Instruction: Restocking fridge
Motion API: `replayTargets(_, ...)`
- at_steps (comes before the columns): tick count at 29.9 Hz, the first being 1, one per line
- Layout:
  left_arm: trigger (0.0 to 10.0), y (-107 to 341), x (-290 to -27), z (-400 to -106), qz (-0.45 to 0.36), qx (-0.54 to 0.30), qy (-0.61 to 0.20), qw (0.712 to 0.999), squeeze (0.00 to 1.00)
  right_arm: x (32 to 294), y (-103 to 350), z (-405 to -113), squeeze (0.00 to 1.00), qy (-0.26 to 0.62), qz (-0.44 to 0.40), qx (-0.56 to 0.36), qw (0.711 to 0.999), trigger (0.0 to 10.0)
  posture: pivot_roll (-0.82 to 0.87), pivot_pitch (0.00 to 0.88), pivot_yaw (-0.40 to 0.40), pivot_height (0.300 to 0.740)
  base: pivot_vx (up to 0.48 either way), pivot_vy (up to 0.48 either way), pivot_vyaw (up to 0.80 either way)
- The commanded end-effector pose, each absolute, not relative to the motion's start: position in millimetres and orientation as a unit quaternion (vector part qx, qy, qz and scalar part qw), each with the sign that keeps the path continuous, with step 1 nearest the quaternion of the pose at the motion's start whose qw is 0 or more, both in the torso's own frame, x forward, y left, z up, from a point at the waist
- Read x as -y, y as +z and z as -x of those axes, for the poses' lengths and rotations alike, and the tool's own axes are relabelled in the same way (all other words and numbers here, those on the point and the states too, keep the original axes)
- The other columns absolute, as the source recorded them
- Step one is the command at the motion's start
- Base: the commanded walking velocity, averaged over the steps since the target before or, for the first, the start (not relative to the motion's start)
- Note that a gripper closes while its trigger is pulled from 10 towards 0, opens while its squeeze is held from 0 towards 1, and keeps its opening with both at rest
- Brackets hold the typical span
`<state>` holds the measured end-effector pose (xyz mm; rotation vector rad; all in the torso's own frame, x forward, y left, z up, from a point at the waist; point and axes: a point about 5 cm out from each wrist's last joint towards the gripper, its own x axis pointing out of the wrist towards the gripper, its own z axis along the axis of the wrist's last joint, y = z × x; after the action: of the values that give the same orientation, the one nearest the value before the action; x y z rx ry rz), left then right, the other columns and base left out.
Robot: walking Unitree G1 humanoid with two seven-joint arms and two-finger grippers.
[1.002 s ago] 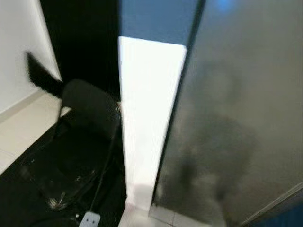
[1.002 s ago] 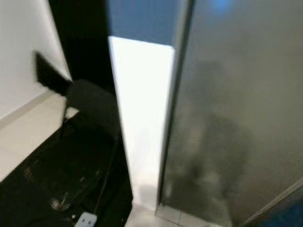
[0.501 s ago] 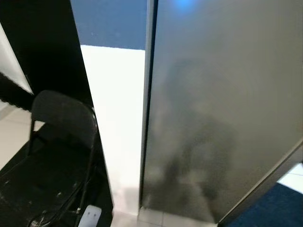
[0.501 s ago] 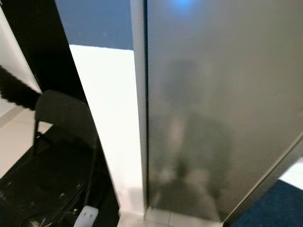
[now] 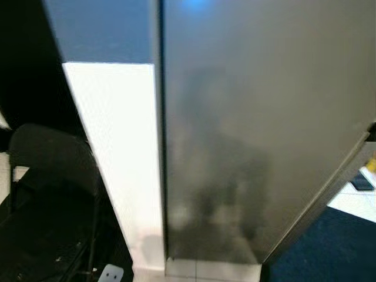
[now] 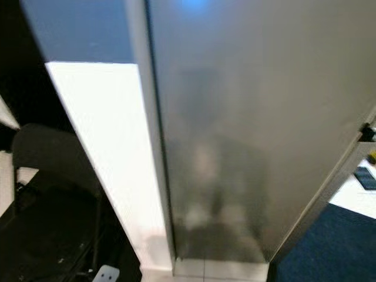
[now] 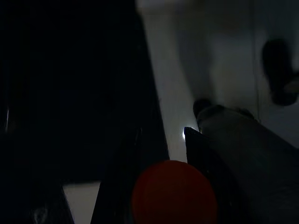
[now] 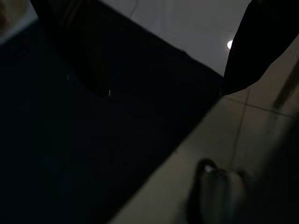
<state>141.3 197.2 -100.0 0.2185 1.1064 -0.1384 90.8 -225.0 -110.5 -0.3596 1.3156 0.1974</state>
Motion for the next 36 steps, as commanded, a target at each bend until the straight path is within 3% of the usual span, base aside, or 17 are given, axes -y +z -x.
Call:
replayTargets(1,10.0,-102.6,-198.4,-133.6,-0.106,-0.534,-0.066,0.836,0.0,220.6,-111.1,-91.8,0.0,0.093,0.161,-0.604,0.775,10.0,0.06,0.0,-0.004,0.74,0.0,0.0,-0.8)
replayTargets(36,10.0,-103.6,-194.1,-132.8,-0.109,-0.536,-0.073,0.834,0.0,222.9,-109.5,-96.5,0.0,0.093,0.16,-0.6,0.778,10.0,0.06,0.0,-0.008,0.74,0.0,0.0,-0.8)
